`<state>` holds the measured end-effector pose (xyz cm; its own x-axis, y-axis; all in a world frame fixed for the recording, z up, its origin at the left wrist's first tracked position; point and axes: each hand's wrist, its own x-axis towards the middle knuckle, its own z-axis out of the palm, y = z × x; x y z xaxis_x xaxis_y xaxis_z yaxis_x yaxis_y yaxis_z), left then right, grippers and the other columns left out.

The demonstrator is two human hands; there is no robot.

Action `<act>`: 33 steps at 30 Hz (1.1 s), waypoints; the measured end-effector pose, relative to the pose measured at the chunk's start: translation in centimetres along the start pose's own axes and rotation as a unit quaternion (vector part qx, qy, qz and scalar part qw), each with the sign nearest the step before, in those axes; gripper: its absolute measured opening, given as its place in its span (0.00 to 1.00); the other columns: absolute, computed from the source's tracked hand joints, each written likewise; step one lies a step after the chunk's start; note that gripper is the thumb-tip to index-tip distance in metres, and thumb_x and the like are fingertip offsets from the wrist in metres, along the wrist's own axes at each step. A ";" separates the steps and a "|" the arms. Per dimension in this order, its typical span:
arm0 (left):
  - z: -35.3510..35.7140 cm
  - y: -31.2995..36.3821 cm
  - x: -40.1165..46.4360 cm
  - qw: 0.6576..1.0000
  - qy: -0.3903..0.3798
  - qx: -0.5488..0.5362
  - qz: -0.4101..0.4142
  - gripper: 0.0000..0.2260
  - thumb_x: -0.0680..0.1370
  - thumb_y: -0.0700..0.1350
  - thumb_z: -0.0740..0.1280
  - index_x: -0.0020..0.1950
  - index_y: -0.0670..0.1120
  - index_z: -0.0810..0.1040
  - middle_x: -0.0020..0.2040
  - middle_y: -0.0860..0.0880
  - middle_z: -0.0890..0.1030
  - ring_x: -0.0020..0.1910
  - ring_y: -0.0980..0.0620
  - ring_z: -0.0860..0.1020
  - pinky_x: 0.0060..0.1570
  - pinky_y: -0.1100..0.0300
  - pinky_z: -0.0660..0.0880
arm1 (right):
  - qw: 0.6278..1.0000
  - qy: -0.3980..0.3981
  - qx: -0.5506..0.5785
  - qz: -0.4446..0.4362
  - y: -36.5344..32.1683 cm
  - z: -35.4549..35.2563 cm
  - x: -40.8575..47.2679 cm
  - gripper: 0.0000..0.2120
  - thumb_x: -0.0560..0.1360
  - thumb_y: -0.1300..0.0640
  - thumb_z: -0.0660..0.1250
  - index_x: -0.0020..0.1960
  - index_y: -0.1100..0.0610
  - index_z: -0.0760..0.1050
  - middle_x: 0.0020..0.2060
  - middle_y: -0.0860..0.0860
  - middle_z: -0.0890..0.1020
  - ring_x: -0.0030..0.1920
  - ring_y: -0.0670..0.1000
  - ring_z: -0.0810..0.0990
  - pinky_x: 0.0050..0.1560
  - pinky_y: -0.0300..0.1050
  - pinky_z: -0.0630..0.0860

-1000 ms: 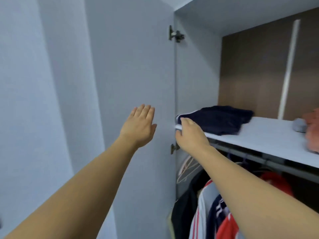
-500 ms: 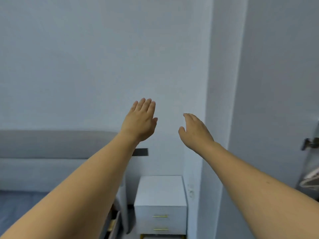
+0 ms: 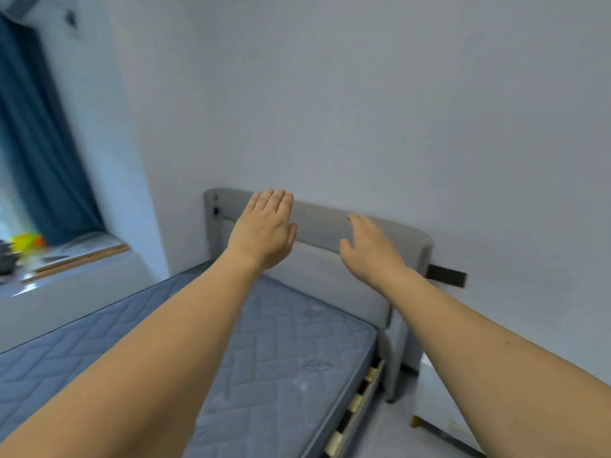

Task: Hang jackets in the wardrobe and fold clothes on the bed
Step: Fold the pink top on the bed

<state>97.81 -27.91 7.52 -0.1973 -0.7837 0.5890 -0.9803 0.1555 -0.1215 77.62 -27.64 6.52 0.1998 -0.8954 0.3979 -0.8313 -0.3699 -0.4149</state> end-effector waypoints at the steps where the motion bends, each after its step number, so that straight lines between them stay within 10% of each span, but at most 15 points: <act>1: -0.6 -3.2 -2.1 1.000 -0.004 0.012 -0.017 0.27 0.83 0.51 0.55 0.78 0.40 0.56 0.78 0.42 0.60 0.77 0.43 0.56 0.76 0.49 0.49 | 1.000 -0.011 0.009 -0.015 -2.9 1.8 -0.1 0.27 0.81 0.56 0.57 0.78 0.62 0.56 0.76 0.57 0.60 0.76 0.56 0.59 0.75 0.48 0.55; 19: -3.5 -47.4 -40.7 0.893 -0.176 0.157 -0.384 0.26 0.83 0.51 0.55 0.78 0.39 0.58 0.77 0.40 0.61 0.75 0.43 0.60 0.74 0.49 0.54 | 0.898 -0.291 0.163 -0.286 -46.8 40.3 -1.9 0.27 0.81 0.55 0.58 0.78 0.59 0.56 0.76 0.54 0.61 0.75 0.54 0.61 0.71 0.47 0.60; 33: 11.3 -66.2 -69.0 0.728 -0.316 0.124 -0.596 0.28 0.82 0.49 0.57 0.79 0.43 0.54 0.79 0.43 0.57 0.77 0.45 0.56 0.74 0.47 0.56 | 0.791 -0.474 0.178 -0.344 -63.1 76.7 -11.0 0.17 0.78 0.60 0.61 0.65 0.63 0.69 0.62 0.58 0.74 0.62 0.59 0.73 0.62 0.52 0.68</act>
<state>176.34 9.05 -34.09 0.9107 -0.4049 -0.0819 -0.4071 -0.9133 -0.0115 167.68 -13.49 -34.38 0.9806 -0.1729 -0.0923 -0.1916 -0.7461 -0.6377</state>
